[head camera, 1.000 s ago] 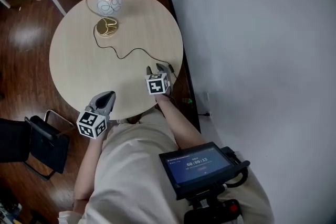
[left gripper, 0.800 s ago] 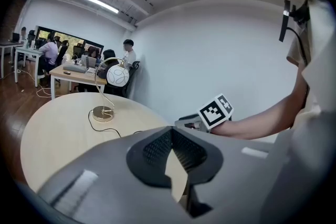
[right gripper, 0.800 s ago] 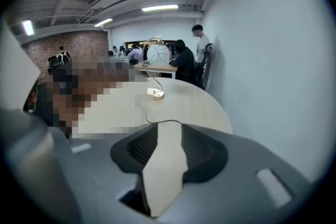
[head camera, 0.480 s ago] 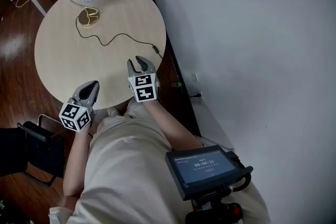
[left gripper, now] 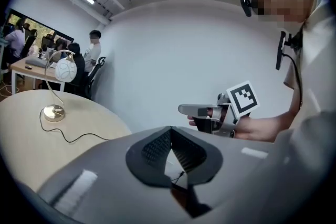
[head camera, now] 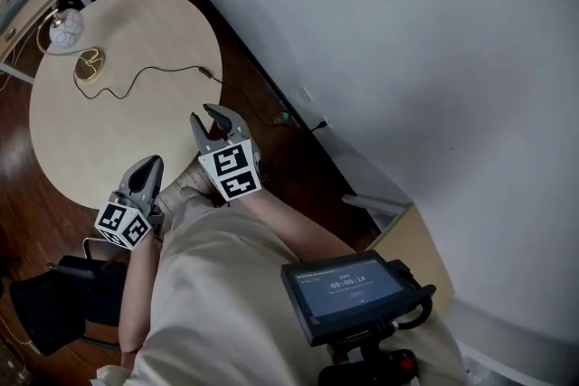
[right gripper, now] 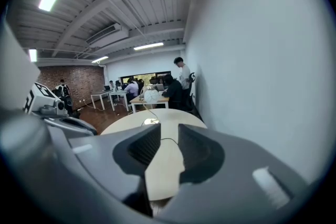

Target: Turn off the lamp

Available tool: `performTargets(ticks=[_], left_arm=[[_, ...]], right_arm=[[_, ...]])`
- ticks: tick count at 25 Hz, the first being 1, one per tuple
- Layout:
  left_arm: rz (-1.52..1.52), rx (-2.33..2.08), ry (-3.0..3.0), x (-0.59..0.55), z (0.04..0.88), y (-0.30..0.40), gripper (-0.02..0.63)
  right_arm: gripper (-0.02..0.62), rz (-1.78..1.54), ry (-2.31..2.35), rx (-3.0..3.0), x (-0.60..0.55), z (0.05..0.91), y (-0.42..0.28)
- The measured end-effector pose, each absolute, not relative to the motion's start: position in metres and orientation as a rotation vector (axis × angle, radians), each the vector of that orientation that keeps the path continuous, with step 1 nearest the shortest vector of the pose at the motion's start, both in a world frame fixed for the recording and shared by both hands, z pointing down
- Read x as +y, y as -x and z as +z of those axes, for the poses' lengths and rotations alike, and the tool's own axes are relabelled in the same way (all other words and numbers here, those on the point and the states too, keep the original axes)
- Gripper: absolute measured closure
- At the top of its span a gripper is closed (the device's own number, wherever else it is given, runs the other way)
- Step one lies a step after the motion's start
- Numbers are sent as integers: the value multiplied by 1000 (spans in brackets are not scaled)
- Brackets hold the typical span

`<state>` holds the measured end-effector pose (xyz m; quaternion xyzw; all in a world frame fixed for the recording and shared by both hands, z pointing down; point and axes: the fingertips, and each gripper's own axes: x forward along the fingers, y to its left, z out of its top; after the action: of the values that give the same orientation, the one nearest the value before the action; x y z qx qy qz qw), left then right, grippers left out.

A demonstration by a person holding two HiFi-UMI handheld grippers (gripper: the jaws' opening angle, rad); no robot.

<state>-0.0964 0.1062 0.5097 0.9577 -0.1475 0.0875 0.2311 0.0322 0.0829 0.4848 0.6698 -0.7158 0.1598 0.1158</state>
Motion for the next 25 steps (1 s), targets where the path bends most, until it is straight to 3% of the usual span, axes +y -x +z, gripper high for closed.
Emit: performTargets(ticks=[8,18,25], left_arm=[[302,-289,-2620,188,532,49,618],[325,-139,-2640,216,542,54,618],[288,-182,-2626,191,543,127,617]], right_arm=[[500,456,-2054,-2073,185,492,-69],[506,373,-2191,-2045,261,492,-55],[521,499,-2250,-1951,273,524,-18]])
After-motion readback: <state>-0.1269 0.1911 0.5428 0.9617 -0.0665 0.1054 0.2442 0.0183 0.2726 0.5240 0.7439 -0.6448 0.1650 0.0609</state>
